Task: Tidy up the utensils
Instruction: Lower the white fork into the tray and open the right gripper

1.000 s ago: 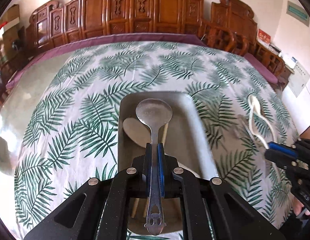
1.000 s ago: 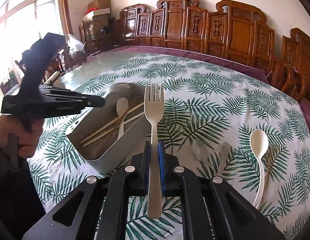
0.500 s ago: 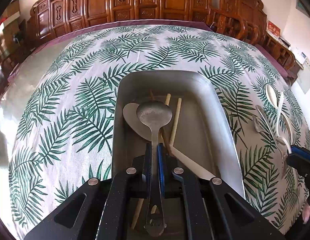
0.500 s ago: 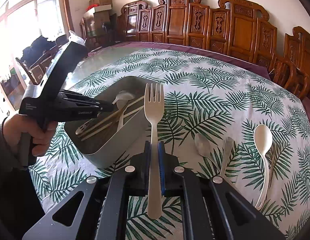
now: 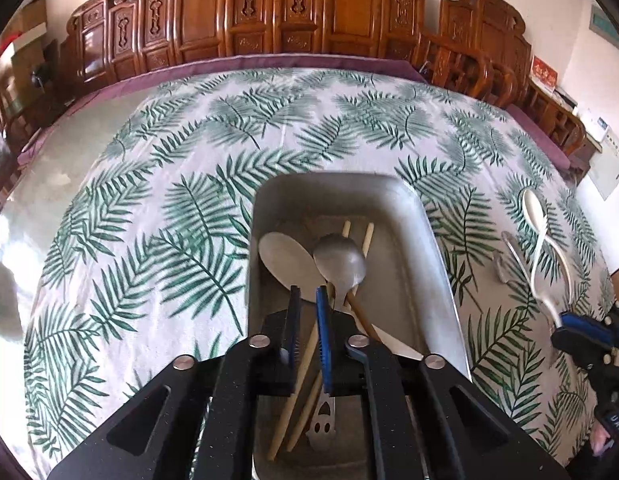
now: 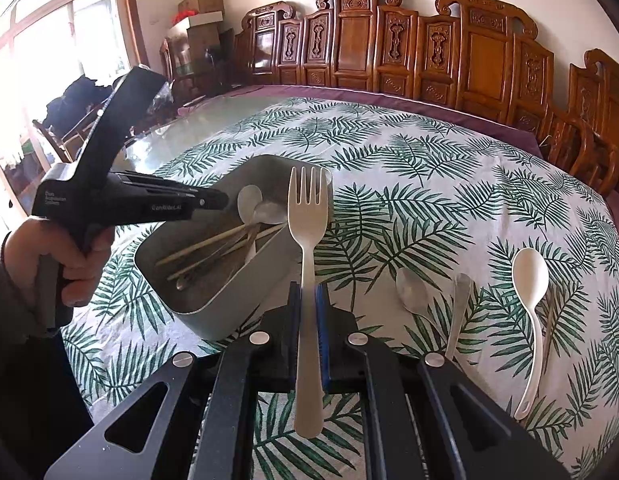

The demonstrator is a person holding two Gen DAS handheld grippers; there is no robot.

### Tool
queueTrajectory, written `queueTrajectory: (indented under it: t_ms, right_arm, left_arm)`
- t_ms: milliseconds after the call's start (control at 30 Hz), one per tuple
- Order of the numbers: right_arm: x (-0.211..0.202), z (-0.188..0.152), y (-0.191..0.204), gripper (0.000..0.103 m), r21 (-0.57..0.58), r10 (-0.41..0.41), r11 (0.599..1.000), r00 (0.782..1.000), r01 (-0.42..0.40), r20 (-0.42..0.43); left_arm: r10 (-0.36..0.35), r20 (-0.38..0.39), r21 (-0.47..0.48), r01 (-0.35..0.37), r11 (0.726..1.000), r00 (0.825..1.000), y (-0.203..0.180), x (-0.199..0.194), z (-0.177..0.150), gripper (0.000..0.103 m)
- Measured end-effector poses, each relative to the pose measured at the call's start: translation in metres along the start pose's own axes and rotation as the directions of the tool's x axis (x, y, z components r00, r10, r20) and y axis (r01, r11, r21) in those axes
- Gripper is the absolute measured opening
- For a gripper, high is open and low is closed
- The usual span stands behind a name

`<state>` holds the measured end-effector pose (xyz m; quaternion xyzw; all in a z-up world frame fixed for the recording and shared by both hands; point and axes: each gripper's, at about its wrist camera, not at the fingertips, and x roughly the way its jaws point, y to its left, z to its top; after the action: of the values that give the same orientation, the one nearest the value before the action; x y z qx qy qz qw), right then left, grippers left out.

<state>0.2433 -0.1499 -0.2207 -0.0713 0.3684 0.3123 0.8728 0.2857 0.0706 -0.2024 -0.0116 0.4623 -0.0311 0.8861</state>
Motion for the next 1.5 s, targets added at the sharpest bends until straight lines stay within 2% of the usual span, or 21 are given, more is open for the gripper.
queueTrajectory:
  t_ms: [33,100,200,267,400,433,567,1067,1233,1500]
  right_arm:
    - [0.000,0.002,0.002,0.009,0.000,-0.001,1.000,1.000,0.001,0.002]
    - [0.000,0.005,0.004,0.009,0.005,0.003,1.000,1.000,-0.003,0.006]
    - [0.003,0.014,0.011,0.009,0.001,0.006,1.000,1.000,-0.006,0.010]
    - [0.005,0.021,0.017,0.009,-0.005,0.008,1.000,1.000,-0.008,0.015]
    - [0.012,0.035,0.025,0.009,0.007,0.024,1.000,0.999,-0.024,0.026]
    - [0.015,0.038,0.027,0.009,0.016,0.032,0.999,0.999,-0.032,0.027]
    - [0.031,0.050,0.037,0.009,0.034,0.037,0.999,0.999,-0.038,0.026]
    - [0.108,0.055,0.058,0.010,0.126,0.067,0.990,0.995,-0.057,-0.079]
    - [0.115,0.052,0.057,0.010,0.169,0.114,0.981,0.990,-0.099,-0.078]
    - [0.105,0.051,0.050,0.011,0.165,0.148,0.977,0.988,-0.138,-0.053]
  left_arm:
    - [0.000,0.013,-0.004,0.000,1.000,1.000,0.002,-0.004,0.002,0.018]
    - [-0.002,0.032,-0.011,0.002,1.000,0.999,0.006,-0.010,0.005,0.021]
    - [-0.001,0.058,-0.028,0.002,1.000,0.998,0.014,-0.017,0.008,0.033]
    - [0.017,0.079,-0.030,-0.015,0.999,0.997,0.019,-0.022,0.010,0.050]
    - [0.032,0.107,-0.036,-0.028,0.999,0.994,0.028,-0.029,0.015,0.069]
    - [0.040,0.120,-0.039,-0.036,0.999,0.992,0.031,-0.031,0.016,0.077]
    - [0.047,0.141,-0.053,-0.040,0.998,0.989,0.042,-0.037,0.019,0.089]
    - [0.046,0.165,-0.111,-0.028,0.993,0.985,0.074,-0.051,0.023,0.090]
    - [0.047,0.164,-0.110,-0.029,0.993,0.985,0.075,-0.051,0.023,0.090]
    - [0.052,0.160,-0.106,-0.035,0.994,0.986,0.073,-0.049,0.023,0.090]
